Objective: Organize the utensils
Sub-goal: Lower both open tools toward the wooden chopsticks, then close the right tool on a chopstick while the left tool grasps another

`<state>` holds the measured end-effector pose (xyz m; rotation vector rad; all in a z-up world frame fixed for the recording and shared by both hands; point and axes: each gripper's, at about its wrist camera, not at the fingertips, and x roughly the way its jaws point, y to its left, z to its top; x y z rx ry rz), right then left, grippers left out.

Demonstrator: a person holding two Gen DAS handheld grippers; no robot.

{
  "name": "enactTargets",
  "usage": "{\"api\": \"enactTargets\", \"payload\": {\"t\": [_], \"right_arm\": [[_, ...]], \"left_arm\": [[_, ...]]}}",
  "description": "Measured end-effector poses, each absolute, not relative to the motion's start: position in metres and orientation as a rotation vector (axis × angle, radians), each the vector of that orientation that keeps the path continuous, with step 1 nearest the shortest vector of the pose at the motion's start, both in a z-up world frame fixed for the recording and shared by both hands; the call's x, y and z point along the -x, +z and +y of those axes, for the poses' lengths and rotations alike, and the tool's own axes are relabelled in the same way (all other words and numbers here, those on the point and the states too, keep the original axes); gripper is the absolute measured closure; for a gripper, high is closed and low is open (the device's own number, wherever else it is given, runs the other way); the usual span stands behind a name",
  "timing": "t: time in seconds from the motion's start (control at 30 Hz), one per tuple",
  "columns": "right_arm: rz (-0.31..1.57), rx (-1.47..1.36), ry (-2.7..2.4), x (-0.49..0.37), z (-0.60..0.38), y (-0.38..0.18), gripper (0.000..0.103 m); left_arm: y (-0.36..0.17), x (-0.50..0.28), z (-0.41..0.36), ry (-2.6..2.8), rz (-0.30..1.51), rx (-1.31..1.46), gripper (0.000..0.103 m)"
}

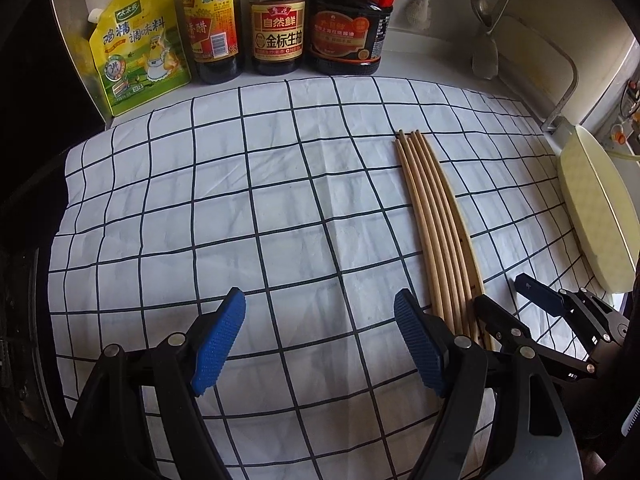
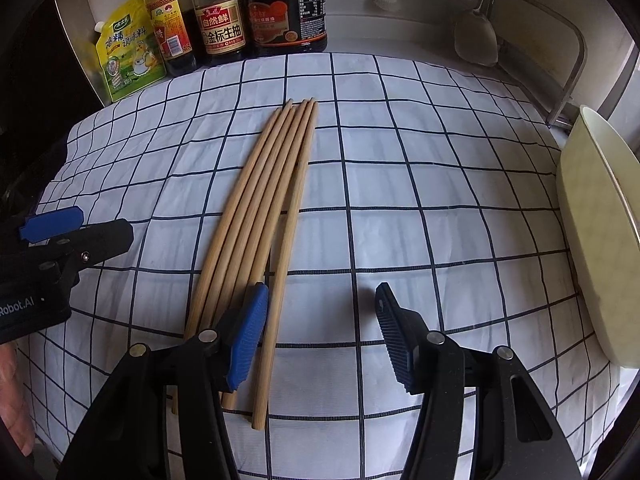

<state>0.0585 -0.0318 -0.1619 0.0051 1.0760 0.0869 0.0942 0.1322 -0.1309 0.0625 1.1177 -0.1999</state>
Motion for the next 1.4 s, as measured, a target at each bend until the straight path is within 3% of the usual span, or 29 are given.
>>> {"api": "enactTargets", "payload": {"t": [0.23,0.8,0.97,1.1,1.4], "right_arm": [[1.052,0.049,0.106,-0.055,-0.039,-0.162,0.095],[1.068,-0.024,0.049,-0.051,-0.084,-0.161,0.094],[1.053,-0.024,0.047,-0.053,-0.085,-0.159,0.082],[1.035,-0.015,0.050,-0.052,-0.083,-0.157,0.062],[1.033,-0.008,0.057,-0.055,-0.081,-0.158,0.061]], "left_arm": [[-0.137,-0.095,0.115,-0.236,1.121,-0.081,0.028],[-0.155,-0.108,0.087,-0.266,1.134,-0.138,0.028],[-0.157,-0.109,0.085,-0.266,1.137,-0.142,0.027],[-0.157,-0.109,0.088,-0.255,1.127,-0.146,0.023],[-0.163,-0.106,0.092,-0.219,1.134,-0.173,0.017]]}}
